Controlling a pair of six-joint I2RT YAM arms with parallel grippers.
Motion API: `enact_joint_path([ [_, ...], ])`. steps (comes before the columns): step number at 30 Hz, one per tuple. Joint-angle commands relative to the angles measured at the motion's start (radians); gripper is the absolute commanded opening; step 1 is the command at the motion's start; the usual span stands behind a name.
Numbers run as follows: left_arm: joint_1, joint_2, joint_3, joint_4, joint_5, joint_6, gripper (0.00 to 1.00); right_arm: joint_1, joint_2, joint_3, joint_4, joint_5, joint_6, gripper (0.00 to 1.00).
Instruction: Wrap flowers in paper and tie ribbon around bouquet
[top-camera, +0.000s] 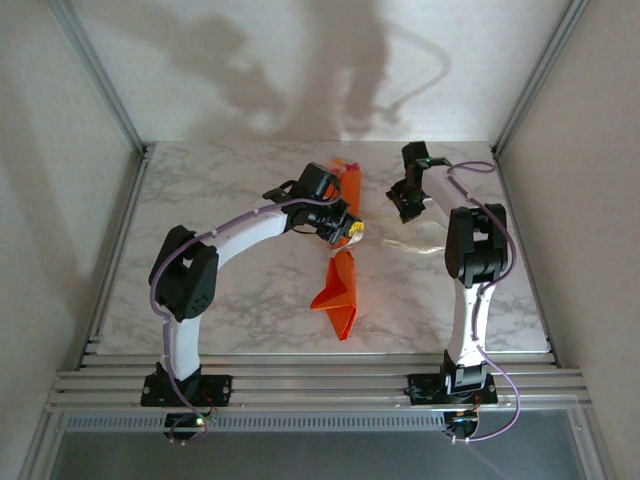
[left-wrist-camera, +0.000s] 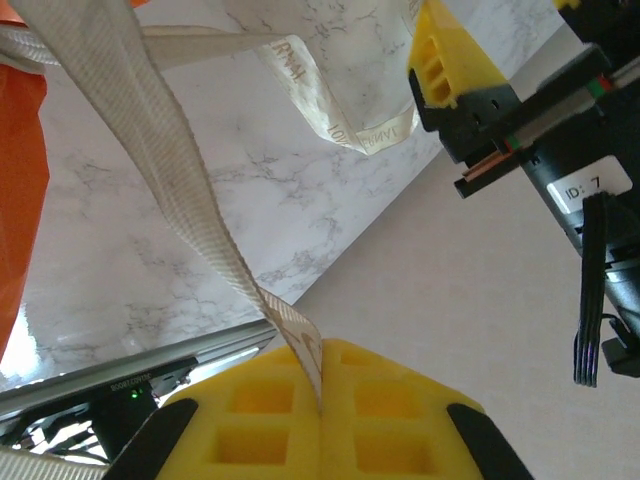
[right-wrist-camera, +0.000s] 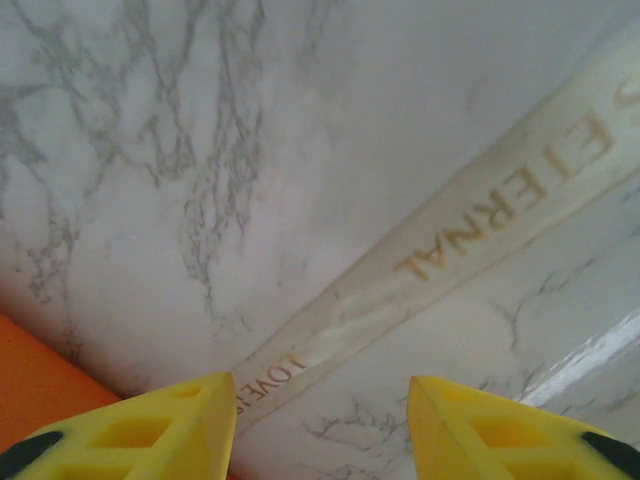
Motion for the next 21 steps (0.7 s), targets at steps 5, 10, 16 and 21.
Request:
enact_joint_path([
  [5, 0.014, -0.006, 0.006, -0.002, 0.010, 0.007, 0.00, 0.035, 0.134, 0.162, -0.185, 0.042, 0.225, 0.49],
  [10, 0.017, -0.013, 0.000, 0.001, 0.009, 0.003, 0.00, 0.037, 0.213, 0.267, -0.315, 0.077, 0.330, 0.49],
  [16, 0.017, -0.017, -0.001, 0.001, 0.010, -0.002, 0.00, 0.034, 0.343, 0.437, -0.462, 0.141, 0.352, 0.49],
  [21, 0.018, -0.024, -0.004, 0.001, 0.010, -0.003, 0.00, 0.026, 0.387, 0.443, -0.479, 0.128, 0.373, 0.39],
])
